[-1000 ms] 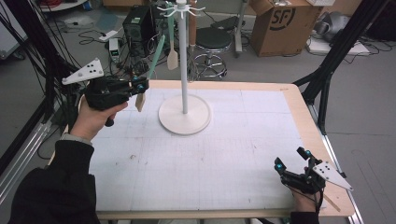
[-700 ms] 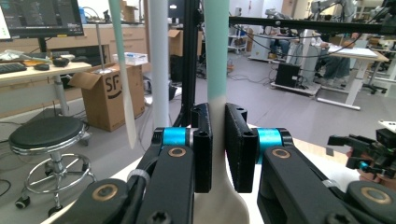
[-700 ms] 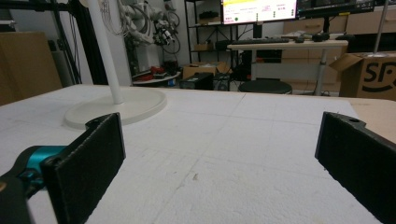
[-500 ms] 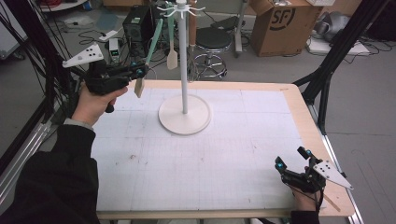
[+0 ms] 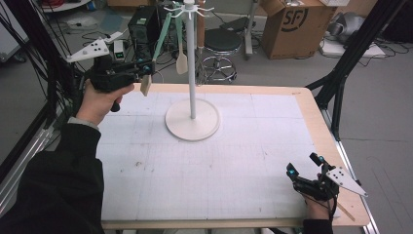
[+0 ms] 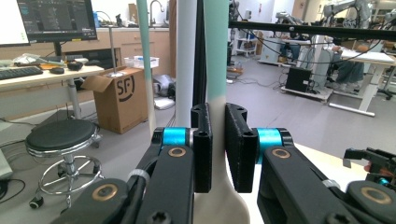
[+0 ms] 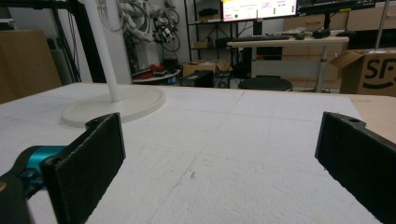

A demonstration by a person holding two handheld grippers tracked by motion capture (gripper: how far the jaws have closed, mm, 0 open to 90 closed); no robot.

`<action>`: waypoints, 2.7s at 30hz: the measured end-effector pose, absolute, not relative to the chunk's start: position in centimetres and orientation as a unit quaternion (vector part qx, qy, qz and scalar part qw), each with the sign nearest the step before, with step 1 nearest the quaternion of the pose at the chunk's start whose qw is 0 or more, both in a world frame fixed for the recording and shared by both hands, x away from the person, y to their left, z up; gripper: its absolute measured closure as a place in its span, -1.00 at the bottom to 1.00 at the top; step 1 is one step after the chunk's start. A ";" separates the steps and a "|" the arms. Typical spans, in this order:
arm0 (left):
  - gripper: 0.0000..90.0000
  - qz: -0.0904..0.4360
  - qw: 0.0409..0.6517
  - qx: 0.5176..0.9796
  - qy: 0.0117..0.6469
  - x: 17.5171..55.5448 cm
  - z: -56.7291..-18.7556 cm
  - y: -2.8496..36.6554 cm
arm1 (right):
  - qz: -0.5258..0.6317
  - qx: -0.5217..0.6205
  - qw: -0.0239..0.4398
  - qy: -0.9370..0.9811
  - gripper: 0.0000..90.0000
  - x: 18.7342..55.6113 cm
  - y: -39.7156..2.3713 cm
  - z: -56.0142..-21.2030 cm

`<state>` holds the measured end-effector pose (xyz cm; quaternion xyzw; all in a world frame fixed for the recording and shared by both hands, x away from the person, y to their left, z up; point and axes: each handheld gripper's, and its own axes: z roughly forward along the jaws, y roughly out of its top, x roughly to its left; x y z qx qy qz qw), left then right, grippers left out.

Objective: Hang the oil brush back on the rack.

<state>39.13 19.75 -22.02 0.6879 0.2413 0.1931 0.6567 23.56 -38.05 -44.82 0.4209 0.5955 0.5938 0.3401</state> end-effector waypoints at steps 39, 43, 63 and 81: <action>0.79 0.176 0.644 0.699 0.255 41.7 -23.3 17.1 | 0.597 0.426 0.340 0.589 -0.99 23.5 -38.2 -44.7; 0.58 0.177 0.646 0.701 0.244 41.3 -23.2 16.8 | 0.595 0.426 0.341 0.589 -0.99 23.4 -38.2 -44.6; -0.96 0.202 0.662 0.683 0.234 36.8 -25.7 18.2 | 0.599 0.417 0.340 0.593 -0.99 23.2 -37.7 -44.5; -0.96 0.247 0.657 0.658 0.272 30.9 -32.6 21.1 | 0.599 0.413 0.345 0.593 -0.99 23.3 -37.3 -44.2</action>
